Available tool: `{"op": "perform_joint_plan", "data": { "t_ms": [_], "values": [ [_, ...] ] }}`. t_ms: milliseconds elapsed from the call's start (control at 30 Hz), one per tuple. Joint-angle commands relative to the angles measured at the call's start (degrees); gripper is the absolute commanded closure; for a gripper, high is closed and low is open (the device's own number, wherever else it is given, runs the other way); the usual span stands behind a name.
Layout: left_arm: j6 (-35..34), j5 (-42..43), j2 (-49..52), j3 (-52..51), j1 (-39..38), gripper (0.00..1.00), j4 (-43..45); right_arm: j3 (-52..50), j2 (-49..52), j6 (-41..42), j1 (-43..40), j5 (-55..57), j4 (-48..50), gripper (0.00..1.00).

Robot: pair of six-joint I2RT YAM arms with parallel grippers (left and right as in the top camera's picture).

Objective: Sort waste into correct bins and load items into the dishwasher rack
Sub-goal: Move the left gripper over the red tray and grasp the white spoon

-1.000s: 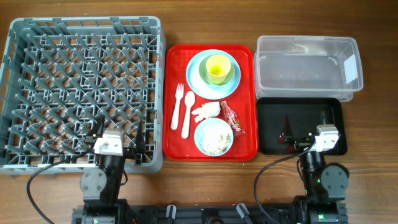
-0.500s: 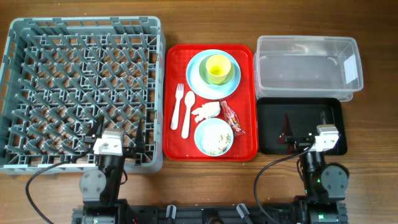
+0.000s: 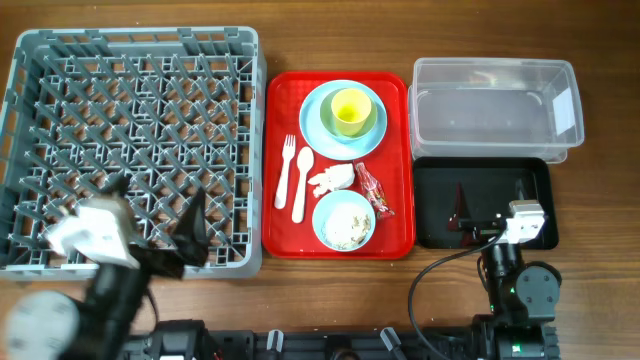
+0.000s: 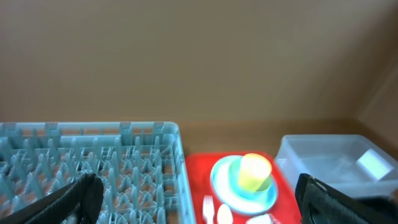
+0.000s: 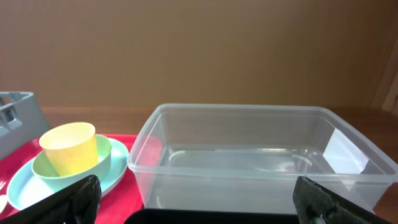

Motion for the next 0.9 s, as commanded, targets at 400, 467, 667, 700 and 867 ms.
{"op": "perform_joint_plan", "data": {
  "t_ms": [400, 467, 667, 700, 867],
  "values": [
    [-1.1, 19.1, 49.0, 43.1, -0.3, 0.24, -41.6, -0.1, -0.2, -0.2, 0.2, -0.5, 0.1, 0.0],
    [-1.0, 19.0, 51.5, 42.7, -0.3, 0.45, -45.0, -0.1, -0.2, -0.2, 0.2, -0.5, 0.1, 0.0],
    [-0.9, 15.8, 54.1, 35.1, -0.9, 0.78, -47.1, -0.1, -0.2, -0.2, 0.2, -0.5, 0.1, 0.0],
    [-0.9, 15.6, 54.1, 34.2, -1.3, 0.82, -46.9, -0.1, -0.2, -0.2, 0.2, -0.5, 0.1, 0.0],
    [-0.9, 17.8, 54.1, 32.2, -5.9, 0.76, -40.3, -0.1, -0.2, -0.2, 0.2, -0.5, 0.1, 0.0]
  ]
}}
